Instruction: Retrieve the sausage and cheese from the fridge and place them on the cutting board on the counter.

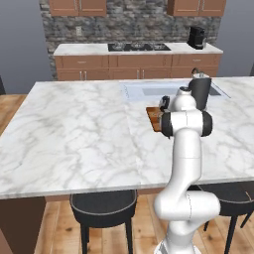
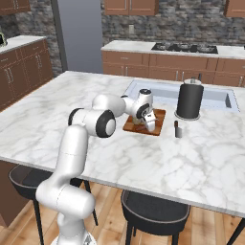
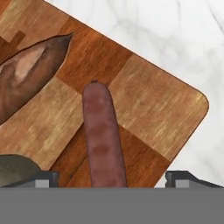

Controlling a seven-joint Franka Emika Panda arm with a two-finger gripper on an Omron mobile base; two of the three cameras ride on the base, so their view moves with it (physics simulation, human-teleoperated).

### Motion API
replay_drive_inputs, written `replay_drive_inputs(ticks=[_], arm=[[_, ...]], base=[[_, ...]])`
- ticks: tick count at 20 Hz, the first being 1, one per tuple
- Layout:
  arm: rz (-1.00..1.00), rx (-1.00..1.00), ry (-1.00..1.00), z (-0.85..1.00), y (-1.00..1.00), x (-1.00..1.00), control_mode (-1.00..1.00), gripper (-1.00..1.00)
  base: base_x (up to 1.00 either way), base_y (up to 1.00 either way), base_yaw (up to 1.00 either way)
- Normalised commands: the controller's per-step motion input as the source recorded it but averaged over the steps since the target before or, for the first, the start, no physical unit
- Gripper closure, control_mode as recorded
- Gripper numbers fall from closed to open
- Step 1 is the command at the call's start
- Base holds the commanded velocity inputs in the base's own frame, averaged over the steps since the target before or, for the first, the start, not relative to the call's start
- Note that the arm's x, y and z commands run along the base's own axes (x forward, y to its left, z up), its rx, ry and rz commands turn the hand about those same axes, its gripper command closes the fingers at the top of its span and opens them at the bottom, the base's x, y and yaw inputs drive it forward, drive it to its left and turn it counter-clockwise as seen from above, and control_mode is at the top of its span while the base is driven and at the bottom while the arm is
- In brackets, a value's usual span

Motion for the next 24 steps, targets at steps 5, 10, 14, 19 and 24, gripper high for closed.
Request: replay_drive_inputs(ticks=[5, 10, 14, 19, 24], arm=[[-0.04, 0.02, -0.01, 0.36, 0.00, 0.00, -1.00, -1.00], [-0.02, 0.00, -0.01, 0.87, 0.01, -0.50, -1.00, -1.00], [0.00, 0.00, 0.00, 0.77, 0.00, -0.93, -1.00, -1.00], [0.09, 0.00, 0.00, 0.35, 0.24, -1.00, -1.00, -1.00], [0.19, 0.00, 0.00, 0.00, 0.72, -1.00, -1.00, -1.00]], base=[[0.00, 0.00, 0.00], [0.00, 0.00, 0.00], [0.00, 0.00, 0.00], [0.00, 0.00, 0.00], [0.00, 0.00, 0.00]])
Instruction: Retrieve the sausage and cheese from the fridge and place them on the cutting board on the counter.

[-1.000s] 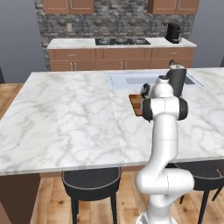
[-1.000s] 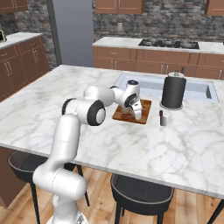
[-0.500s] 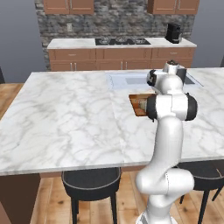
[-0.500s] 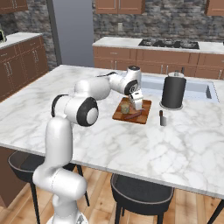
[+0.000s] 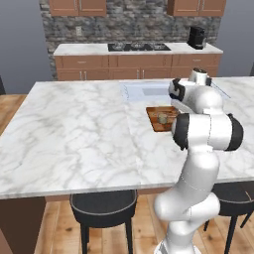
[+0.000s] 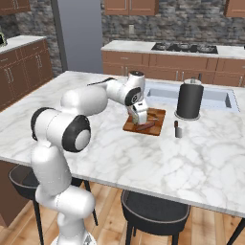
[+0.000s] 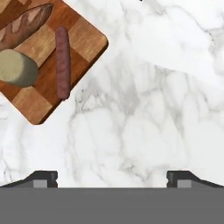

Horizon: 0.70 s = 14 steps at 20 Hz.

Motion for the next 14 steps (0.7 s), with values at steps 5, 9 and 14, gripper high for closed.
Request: replay_drive_inputs(ticks=[5, 9, 14], arm=[[0.22, 0.00, 0.00, 0.00, 0.61, -1.00, -1.00, -1.00], [0.25, 0.00, -0.01, 0.00, 0.65, -1.00, -1.00, -1.00], [0.23, 0.00, -0.04, 0.00, 0.61, -1.00, -1.00, -1.00]], base=[[0.00, 0.00, 0.00], [0.00, 0.00, 0.00], [0.00, 0.00, 0.00]])
